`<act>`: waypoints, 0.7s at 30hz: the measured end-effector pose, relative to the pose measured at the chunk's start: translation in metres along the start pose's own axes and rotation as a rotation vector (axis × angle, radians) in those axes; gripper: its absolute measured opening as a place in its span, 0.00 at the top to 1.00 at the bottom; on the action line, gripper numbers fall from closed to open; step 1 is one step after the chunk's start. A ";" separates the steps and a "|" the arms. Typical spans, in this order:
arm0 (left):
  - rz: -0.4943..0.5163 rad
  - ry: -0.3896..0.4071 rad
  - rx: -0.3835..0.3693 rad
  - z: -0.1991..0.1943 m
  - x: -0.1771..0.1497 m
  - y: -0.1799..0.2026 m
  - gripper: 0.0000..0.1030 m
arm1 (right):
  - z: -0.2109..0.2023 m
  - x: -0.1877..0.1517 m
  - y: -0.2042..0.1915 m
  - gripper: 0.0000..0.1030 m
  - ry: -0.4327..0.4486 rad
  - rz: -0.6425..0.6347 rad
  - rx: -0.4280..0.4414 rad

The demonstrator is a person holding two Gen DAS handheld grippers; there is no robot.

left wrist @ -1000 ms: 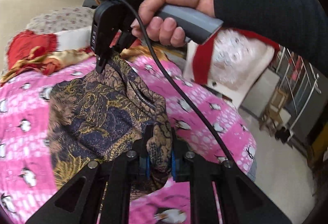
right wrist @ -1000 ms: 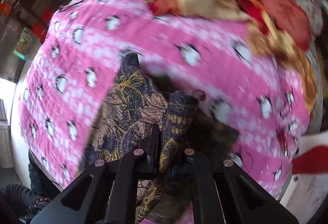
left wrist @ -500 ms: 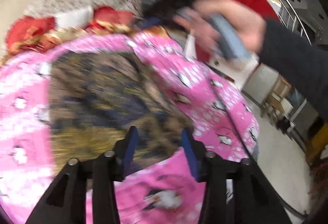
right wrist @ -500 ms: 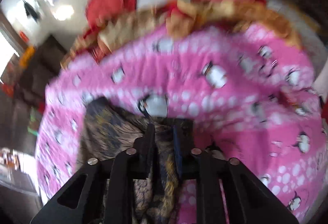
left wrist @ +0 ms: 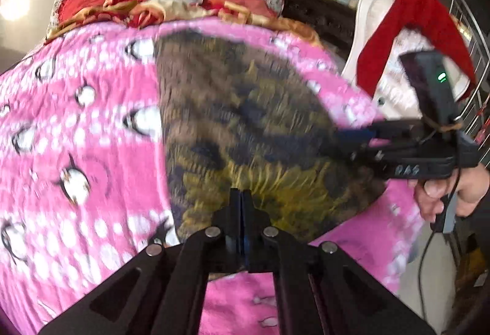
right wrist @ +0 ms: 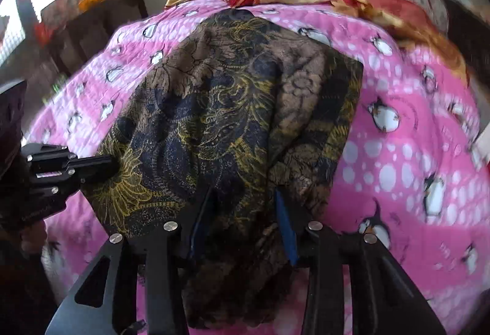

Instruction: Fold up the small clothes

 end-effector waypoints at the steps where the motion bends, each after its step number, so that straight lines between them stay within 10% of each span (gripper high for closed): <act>1: -0.001 0.031 0.007 -0.007 0.012 -0.003 0.99 | -0.004 0.005 -0.001 0.60 -0.035 0.016 -0.014; 9: -0.135 0.058 0.120 0.062 0.130 -0.060 0.85 | -0.020 0.093 0.008 0.60 0.150 0.363 -0.204; 14: -0.206 0.002 0.165 0.121 0.145 -0.086 0.75 | 0.029 0.115 0.033 0.60 0.176 0.565 -0.274; 21: -0.217 0.047 0.135 0.146 0.125 -0.096 0.75 | 0.066 0.108 0.040 0.51 0.249 0.432 -0.266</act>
Point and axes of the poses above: each gripper's, at about its wrist camera, not at the fingertips, and z roughly the way its jaws point, y to its right, x to its top, the point moved 3 cm from there along z, roughly the way its jaws point, and after that the axes turned 11 degrees about z, right-handed, at the moved point
